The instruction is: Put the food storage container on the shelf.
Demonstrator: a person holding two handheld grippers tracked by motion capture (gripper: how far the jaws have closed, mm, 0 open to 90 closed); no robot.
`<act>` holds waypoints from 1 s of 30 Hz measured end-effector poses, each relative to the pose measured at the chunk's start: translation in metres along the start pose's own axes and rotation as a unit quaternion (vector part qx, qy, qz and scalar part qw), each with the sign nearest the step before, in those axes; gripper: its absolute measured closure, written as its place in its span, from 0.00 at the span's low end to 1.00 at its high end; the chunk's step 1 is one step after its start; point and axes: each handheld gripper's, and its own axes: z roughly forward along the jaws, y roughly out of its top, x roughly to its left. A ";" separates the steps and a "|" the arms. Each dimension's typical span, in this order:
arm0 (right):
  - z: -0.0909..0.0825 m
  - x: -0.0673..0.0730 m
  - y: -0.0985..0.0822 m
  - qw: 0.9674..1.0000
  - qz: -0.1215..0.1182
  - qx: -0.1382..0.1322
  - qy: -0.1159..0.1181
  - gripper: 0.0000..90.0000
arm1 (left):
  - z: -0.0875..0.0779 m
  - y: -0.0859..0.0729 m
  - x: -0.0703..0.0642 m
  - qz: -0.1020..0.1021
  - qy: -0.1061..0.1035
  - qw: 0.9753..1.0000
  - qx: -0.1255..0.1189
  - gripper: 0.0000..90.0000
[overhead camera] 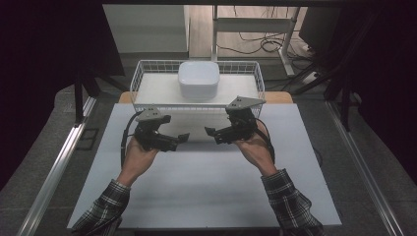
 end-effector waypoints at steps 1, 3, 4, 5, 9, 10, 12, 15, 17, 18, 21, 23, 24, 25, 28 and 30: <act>0.000 0.001 -0.001 1.000 -0.003 -0.001 -0.001 0.01 | 0.000 -0.002 -0.001 -0.002 -0.005 1.000 0.004 0.07; 0.000 0.003 -0.004 1.000 -0.004 0.001 -0.002 0.00 | 0.000 -0.006 -0.003 0.000 -0.002 1.000 0.007 0.07; 0.001 0.004 -0.005 1.000 -0.003 0.001 -0.001 0.00 | 0.000 -0.008 -0.004 0.002 -0.002 1.000 0.009 0.07; 0.001 0.004 -0.007 1.000 -0.004 0.001 -0.001 0.00 | 0.001 -0.010 -0.005 0.003 -0.003 1.000 0.011 0.07; 0.002 0.006 -0.015 1.000 -0.002 0.000 0.005 0.00 | -0.001 -0.019 -0.007 0.004 -0.005 1.000 0.009 0.07; 0.002 0.006 -0.017 1.000 -0.003 -0.001 0.008 0.00 | -0.001 -0.021 -0.007 0.001 -0.006 1.000 0.008 0.07; 0.003 0.007 -0.021 1.000 -0.004 0.000 0.014 0.00 | -0.001 -0.026 -0.007 -0.003 -0.012 1.000 0.006 0.07; 0.004 0.009 -0.028 1.000 -0.007 0.003 0.013 0.00 | -0.002 -0.033 -0.008 -0.004 -0.019 1.000 0.004 0.07; 0.005 0.010 -0.032 1.000 -0.005 0.007 0.013 0.00 | -0.002 -0.039 -0.008 -0.007 -0.026 1.000 0.003 0.08; 0.005 0.011 -0.035 1.000 -0.004 0.008 0.014 0.00 | -0.001 -0.042 -0.009 -0.008 -0.026 1.000 0.002 0.08; 0.005 0.012 -0.041 1.000 0.000 0.009 0.015 0.00 | 0.000 -0.048 -0.011 -0.004 -0.028 1.000 0.010 0.08; 0.006 0.014 -0.044 1.000 -0.005 0.016 0.014 0.00 | 0.000 -0.053 -0.013 -0.004 -0.026 1.000 0.007 0.08; 0.006 0.015 -0.046 1.000 -0.007 0.016 0.012 0.00 | 0.001 -0.055 -0.014 -0.005 -0.029 1.000 0.009 0.08; 0.006 0.016 -0.047 1.000 -0.008 0.015 0.012 0.00 | 0.001 -0.058 -0.015 -0.005 -0.031 0.999 0.010 0.08; 0.004 0.019 -0.052 1.000 -0.006 0.014 0.016 0.00 | 0.001 -0.066 -0.017 -0.005 -0.027 0.999 0.016 0.07; 0.003 0.021 -0.056 1.000 -0.006 0.013 0.017 0.00 | 0.001 -0.070 -0.018 -0.010 -0.032 0.999 0.017 0.07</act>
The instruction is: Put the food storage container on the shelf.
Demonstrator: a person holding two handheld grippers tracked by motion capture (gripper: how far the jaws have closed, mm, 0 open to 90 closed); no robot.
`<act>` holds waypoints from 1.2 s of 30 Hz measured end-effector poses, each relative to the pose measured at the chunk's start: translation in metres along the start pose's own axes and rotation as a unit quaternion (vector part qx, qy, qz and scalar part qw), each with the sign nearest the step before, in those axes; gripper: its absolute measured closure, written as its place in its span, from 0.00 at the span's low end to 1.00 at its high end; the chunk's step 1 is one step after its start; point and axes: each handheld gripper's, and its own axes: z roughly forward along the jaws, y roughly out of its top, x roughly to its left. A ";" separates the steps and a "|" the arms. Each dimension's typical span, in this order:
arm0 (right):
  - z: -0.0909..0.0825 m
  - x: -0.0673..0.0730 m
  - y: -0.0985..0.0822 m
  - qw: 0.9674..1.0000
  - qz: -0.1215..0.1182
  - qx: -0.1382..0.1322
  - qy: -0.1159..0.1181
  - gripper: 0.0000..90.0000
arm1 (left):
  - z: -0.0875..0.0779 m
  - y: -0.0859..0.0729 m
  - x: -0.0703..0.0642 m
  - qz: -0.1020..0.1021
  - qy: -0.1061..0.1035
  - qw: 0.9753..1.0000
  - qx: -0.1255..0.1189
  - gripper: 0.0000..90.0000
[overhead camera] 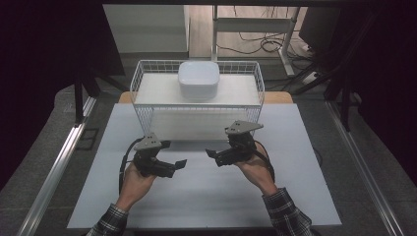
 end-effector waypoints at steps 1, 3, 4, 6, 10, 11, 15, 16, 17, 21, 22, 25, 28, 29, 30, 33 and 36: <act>-0.001 0.001 -0.001 1.000 0.002 -0.001 0.001 0.00 | 0.000 -0.002 0.000 -0.002 -0.003 1.000 0.000 0.06; -0.002 0.003 -0.004 1.000 0.001 -0.001 0.001 0.00 | 0.001 -0.005 -0.001 -0.003 -0.002 1.000 0.004 0.06; -0.002 0.004 -0.005 1.000 0.001 0.000 0.001 0.00 | 0.001 -0.007 -0.002 -0.004 -0.002 1.000 0.006 0.06; -0.003 0.006 -0.007 1.000 -0.001 -0.001 0.001 0.00 | 0.002 -0.009 -0.003 -0.004 -0.002 1.000 0.006 0.06; -0.005 0.009 -0.014 1.000 0.001 0.001 0.003 0.00 | 0.002 -0.013 -0.007 -0.002 -0.001 1.000 0.007 0.06; -0.005 0.009 -0.015 1.000 0.001 0.003 0.004 0.00 | 0.002 -0.014 -0.008 -0.001 -0.001 1.000 0.005 0.06; -0.006 0.012 -0.021 1.000 0.005 0.005 0.005 0.00 | 0.001 -0.020 -0.011 -0.006 -0.001 1.000 0.004 0.07; -0.005 0.013 -0.023 1.000 0.005 0.007 0.006 0.00 | 0.001 -0.021 -0.011 -0.006 0.001 1.000 0.006 0.07; -0.005 0.014 -0.024 1.000 0.005 0.008 0.006 0.00 | 0.000 -0.023 -0.012 -0.004 0.003 1.000 0.007 0.07; -0.006 0.017 -0.030 1.000 0.003 0.012 0.009 0.00 | -0.001 -0.028 -0.013 -0.006 0.004 1.000 0.011 0.07; -0.007 0.018 -0.031 1.000 0.003 0.012 0.009 0.00 | -0.001 -0.030 -0.013 -0.007 0.004 1.000 0.011 0.07; -0.010 0.019 -0.033 1.000 0.003 0.011 0.011 0.00 | -0.003 -0.033 -0.014 -0.009 0.008 1.000 0.016 0.07; -0.013 0.020 -0.036 1.000 0.003 0.011 0.011 0.00 | -0.006 -0.037 -0.014 -0.011 0.009 1.000 0.016 0.07; -0.014 0.020 -0.037 1.000 0.005 0.012 0.010 0.00 | -0.007 -0.038 -0.014 -0.013 0.011 1.000 0.016 0.07; -0.014 0.020 -0.038 1.000 0.004 0.014 0.010 0.00 | -0.008 -0.039 -0.014 -0.015 0.013 1.000 0.017 0.07; -0.017 0.019 -0.042 1.000 0.007 0.017 0.008 0.00 | -0.011 -0.045 -0.013 -0.019 0.017 0.999 0.022 0.06; -0.019 0.018 -0.046 1.000 0.011 0.017 -0.002 0.00 | -0.014 -0.050 -0.012 -0.023 0.022 0.999 0.027 0.06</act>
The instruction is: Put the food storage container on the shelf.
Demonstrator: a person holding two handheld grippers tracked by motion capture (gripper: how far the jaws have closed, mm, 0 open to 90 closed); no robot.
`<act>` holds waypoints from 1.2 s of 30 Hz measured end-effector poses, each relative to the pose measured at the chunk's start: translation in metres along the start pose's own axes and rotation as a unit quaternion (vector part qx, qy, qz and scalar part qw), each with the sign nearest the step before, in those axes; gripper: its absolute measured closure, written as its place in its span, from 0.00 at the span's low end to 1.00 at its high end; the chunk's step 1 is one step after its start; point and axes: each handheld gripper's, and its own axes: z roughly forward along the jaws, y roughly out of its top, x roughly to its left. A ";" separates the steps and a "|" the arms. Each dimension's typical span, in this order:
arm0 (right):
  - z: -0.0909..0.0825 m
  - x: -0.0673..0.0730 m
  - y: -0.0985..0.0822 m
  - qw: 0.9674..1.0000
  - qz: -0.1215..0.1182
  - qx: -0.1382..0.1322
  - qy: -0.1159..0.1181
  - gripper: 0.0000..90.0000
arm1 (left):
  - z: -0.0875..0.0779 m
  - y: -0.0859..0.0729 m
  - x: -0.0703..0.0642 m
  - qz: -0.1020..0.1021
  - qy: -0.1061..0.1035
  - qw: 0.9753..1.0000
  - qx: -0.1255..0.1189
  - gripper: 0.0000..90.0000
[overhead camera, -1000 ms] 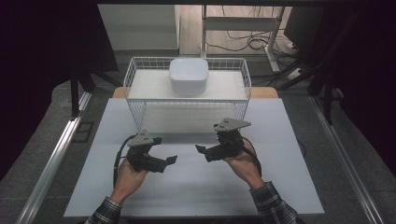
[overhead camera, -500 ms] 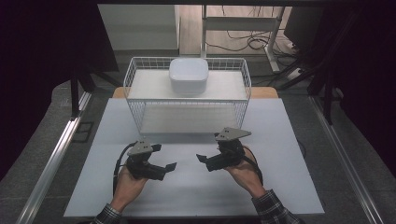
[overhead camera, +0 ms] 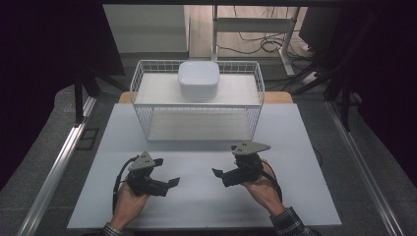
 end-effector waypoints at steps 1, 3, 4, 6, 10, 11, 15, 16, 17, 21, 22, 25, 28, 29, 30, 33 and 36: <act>-0.001 -0.001 -0.001 1.000 0.003 -0.001 -0.002 0.00 | -0.001 -0.002 0.001 -0.001 0.001 1.000 0.001 0.06; -0.004 -0.001 -0.004 1.000 0.007 -0.003 -0.005 0.00 | -0.004 -0.005 0.002 -0.003 0.006 1.000 0.003 0.06; -0.005 -0.002 -0.005 1.000 0.008 -0.002 -0.006 0.00 | -0.005 -0.006 0.002 -0.004 0.008 1.000 0.005 0.06; -0.008 -0.002 -0.007 1.000 0.008 -0.002 -0.007 0.00 | -0.008 -0.009 0.004 -0.007 0.013 1.000 0.005 0.06; -0.015 -0.002 -0.013 1.000 0.010 -0.001 -0.010 0.00 | -0.014 -0.013 0.006 -0.012 0.018 1.000 0.005 0.06; -0.017 -0.002 -0.014 1.000 0.011 -0.001 -0.010 0.00 | -0.016 -0.014 0.006 -0.014 0.019 1.000 0.005 0.06; -0.024 -0.004 -0.021 1.000 0.014 -0.002 -0.015 0.00 | -0.021 -0.019 0.007 -0.018 0.023 1.000 0.006 0.06; -0.026 -0.004 -0.023 1.000 0.015 -0.003 -0.017 0.00 | -0.022 -0.020 0.007 -0.018 0.024 1.000 0.006 0.06; -0.028 -0.005 -0.024 1.000 0.015 -0.004 -0.019 0.00 | -0.024 -0.021 0.007 -0.019 0.025 0.999 0.007 0.06; -0.034 -0.007 -0.031 0.999 0.019 -0.007 -0.026 0.00 | -0.029 -0.028 0.007 -0.021 0.031 0.999 0.010 0.07; -0.036 -0.008 -0.032 0.999 0.019 -0.008 -0.028 0.00 | -0.030 -0.030 0.006 -0.022 0.032 0.999 0.011 0.07; -0.040 -0.009 -0.036 0.999 0.020 -0.010 -0.032 0.00 | -0.033 -0.035 0.007 -0.027 0.033 0.999 0.014 0.07; -0.043 -0.011 -0.041 0.999 0.023 -0.007 -0.036 0.00 | -0.036 -0.038 0.008 -0.031 0.036 0.999 0.015 0.07; -0.044 -0.011 -0.043 0.999 0.024 -0.006 -0.038 0.00 | -0.037 -0.040 0.008 -0.032 0.038 0.999 0.015 0.07; -0.045 -0.012 -0.045 0.999 0.025 -0.004 -0.039 0.00 | -0.037 -0.041 0.008 -0.033 0.038 0.999 0.015 0.07; -0.047 -0.013 -0.051 0.999 0.022 0.003 -0.049 0.00 | -0.040 -0.044 0.009 -0.034 0.044 0.998 0.015 0.06; -0.050 -0.014 -0.056 0.998 0.026 0.005 -0.057 0.00 | -0.043 -0.048 0.009 -0.035 0.051 0.998 0.016 0.06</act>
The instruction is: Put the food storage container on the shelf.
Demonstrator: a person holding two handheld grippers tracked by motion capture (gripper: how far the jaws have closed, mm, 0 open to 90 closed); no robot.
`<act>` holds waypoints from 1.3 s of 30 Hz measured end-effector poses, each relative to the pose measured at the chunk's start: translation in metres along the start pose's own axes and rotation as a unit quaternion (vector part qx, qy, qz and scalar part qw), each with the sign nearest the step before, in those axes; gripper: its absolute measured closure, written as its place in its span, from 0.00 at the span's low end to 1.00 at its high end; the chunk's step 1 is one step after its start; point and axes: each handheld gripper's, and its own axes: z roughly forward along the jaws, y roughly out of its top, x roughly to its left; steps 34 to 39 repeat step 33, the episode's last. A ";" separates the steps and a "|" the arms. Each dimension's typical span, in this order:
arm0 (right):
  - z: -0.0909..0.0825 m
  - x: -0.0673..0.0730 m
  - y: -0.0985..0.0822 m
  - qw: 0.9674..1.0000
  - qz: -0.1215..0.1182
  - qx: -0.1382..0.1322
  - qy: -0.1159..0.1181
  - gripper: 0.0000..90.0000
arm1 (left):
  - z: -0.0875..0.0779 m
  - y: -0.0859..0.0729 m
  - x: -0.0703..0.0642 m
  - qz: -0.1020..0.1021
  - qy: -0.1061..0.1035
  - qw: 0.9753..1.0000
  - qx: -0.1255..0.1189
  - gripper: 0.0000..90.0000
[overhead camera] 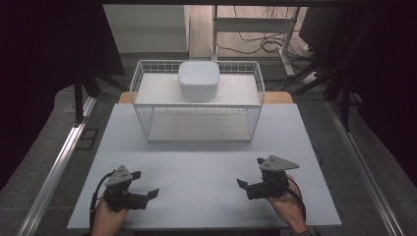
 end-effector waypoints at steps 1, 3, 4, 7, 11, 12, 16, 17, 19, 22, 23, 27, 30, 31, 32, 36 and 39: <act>-0.001 -0.001 -0.002 1.000 0.001 0.000 -0.002 0.00 | -0.001 -0.001 0.000 0.000 0.002 1.000 0.001 0.06; -0.003 -0.002 -0.005 1.000 0.002 0.001 -0.007 0.00 | -0.003 -0.004 0.001 -0.001 0.007 1.000 0.004 0.06; -0.004 -0.002 -0.007 1.000 0.001 0.001 -0.009 0.00 | -0.003 -0.006 0.002 -0.002 0.009 1.000 0.005 0.06; -0.007 -0.004 -0.012 1.000 0.004 0.002 -0.013 0.00 | -0.004 -0.010 0.003 -0.003 0.017 1.000 0.012 0.06; -0.010 -0.007 -0.020 1.000 0.007 0.007 -0.020 0.00 | -0.005 -0.015 0.005 -0.006 0.019 1.000 0.019 0.06; -0.011 -0.008 -0.022 1.000 0.009 0.008 -0.021 0.00 | -0.004 -0.016 0.006 -0.007 0.020 1.000 0.021 0.05; -0.013 -0.011 -0.031 0.999 0.016 0.015 -0.025 0.00 | -0.001 -0.020 0.008 -0.013 0.022 0.999 0.037 0.04; -0.013 -0.012 -0.033 0.999 0.017 0.017 -0.026 0.00 | 0.000 -0.021 0.009 -0.014 0.021 0.999 0.043 0.04; -0.012 -0.012 -0.038 0.999 0.019 0.024 -0.026 0.00 | 0.002 -0.022 0.010 -0.018 0.019 0.998 0.051 0.04; -0.009 -0.012 -0.044 0.999 0.019 0.040 -0.025 0.00 | 0.005 -0.023 0.010 -0.021 0.017 0.998 0.063 0.04; -0.009 -0.012 -0.045 0.999 0.017 0.045 -0.026 0.00 | 0.006 -0.023 0.010 -0.021 0.017 0.997 0.067 0.03; -0.006 -0.012 -0.048 0.998 0.022 0.057 -0.022 0.00 | 0.009 -0.025 0.009 -0.018 0.018 0.997 0.078 0.03; -0.004 -0.014 -0.050 0.997 0.025 0.069 -0.019 0.00 | 0.010 -0.024 0.009 -0.015 0.018 0.996 0.082 0.03; -0.003 -0.014 -0.050 0.997 0.025 0.071 -0.021 0.00 | 0.010 -0.024 0.009 -0.016 0.018 0.996 0.082 0.03; -0.003 -0.014 -0.050 0.997 0.024 0.073 -0.021 0.00 | 0.010 -0.024 0.009 -0.016 0.018 0.996 0.083 0.03; -0.002 -0.014 -0.050 0.997 0.024 0.074 -0.022 0.00 | 0.011 -0.024 0.009 -0.017 0.017 0.996 0.084 0.03; -0.002 -0.014 -0.050 0.997 0.024 0.074 -0.022 0.00 | 0.011 -0.024 0.009 -0.017 0.017 0.996 0.084 0.03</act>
